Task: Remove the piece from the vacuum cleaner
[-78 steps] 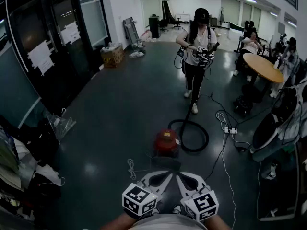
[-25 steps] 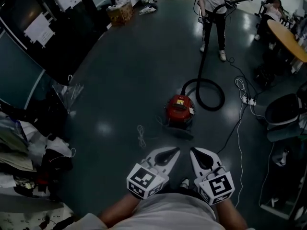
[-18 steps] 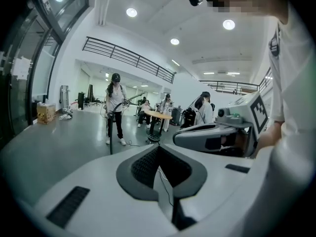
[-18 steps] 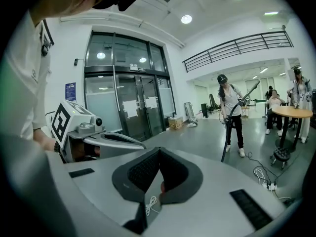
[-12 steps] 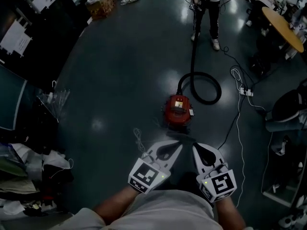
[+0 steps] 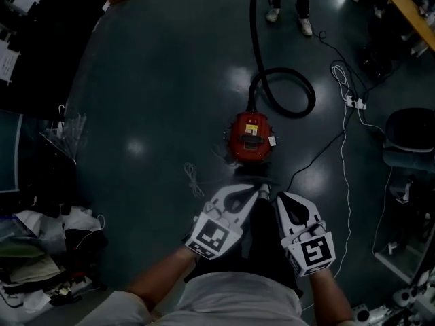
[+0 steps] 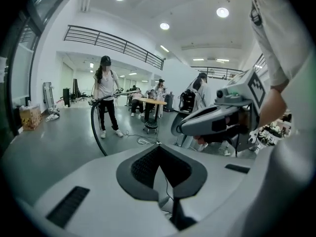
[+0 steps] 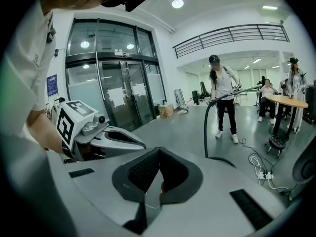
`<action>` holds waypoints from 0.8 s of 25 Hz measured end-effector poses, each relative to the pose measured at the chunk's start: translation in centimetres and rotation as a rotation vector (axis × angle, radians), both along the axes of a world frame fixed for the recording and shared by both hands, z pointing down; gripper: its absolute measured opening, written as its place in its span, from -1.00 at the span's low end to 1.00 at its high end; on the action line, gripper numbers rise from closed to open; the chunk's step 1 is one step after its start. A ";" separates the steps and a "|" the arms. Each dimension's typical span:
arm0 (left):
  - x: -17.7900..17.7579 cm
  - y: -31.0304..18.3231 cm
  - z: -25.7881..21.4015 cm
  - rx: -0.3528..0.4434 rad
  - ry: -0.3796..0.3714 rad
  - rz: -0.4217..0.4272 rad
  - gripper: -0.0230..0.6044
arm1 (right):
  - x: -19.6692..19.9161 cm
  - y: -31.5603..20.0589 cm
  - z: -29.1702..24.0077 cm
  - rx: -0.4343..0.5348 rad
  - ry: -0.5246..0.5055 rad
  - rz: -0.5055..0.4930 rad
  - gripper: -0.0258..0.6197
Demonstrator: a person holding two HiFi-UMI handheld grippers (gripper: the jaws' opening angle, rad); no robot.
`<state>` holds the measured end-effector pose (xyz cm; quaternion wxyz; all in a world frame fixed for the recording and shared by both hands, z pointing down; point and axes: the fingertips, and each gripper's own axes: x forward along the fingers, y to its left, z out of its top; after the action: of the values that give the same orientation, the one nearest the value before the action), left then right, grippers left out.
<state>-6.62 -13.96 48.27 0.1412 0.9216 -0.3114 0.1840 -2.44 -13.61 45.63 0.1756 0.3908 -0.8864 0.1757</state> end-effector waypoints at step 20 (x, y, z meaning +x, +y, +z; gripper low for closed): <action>1.8 0.3 46.2 -0.157 -0.332 0.398 -0.55 | 1.3 -3.3 34.4 -0.199 0.101 -0.085 -0.88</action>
<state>-4.77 -13.69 94.49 0.1204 0.9080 -0.1276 0.3805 -1.14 -16.87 80.05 0.2654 0.3419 -0.8703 0.2353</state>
